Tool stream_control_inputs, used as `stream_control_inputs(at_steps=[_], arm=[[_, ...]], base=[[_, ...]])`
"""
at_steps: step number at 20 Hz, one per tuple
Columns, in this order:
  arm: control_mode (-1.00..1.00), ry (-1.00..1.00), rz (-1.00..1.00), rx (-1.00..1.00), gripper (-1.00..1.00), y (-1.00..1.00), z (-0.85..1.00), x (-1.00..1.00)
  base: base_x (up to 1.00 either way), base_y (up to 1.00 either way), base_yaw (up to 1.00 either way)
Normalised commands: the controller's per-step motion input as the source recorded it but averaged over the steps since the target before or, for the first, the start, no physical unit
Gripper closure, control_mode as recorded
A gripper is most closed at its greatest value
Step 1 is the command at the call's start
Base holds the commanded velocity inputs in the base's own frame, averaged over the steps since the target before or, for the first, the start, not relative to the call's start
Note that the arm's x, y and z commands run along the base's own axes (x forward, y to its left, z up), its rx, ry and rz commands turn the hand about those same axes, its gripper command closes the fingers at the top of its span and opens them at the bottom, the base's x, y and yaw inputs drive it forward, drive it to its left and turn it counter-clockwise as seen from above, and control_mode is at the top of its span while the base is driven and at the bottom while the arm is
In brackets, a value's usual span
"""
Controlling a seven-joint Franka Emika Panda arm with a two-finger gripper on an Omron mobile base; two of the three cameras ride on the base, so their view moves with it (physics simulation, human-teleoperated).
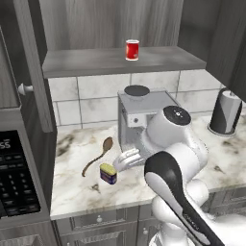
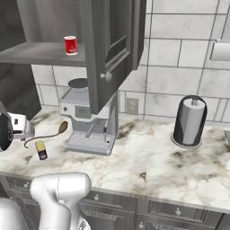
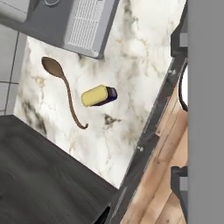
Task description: Restock the canned food cabinet by taking the new fresh canned food from the counter and placing it in the cabinet. Then, take the old canned food from the cabinet and place it on the counter.
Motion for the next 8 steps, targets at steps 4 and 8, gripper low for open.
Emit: stream_control_inputs(at_steps=[4,8], arm=[[-1.0,-0.18,-0.02,0.03,-1.0,-1.0,0.3,-0.86],[-1.0,-0.07,-0.01,0.08,-1.0,-0.39,0.01,-0.25]], base=[[0.0,0.0,0.0],[0.0,0.0,0.0]])
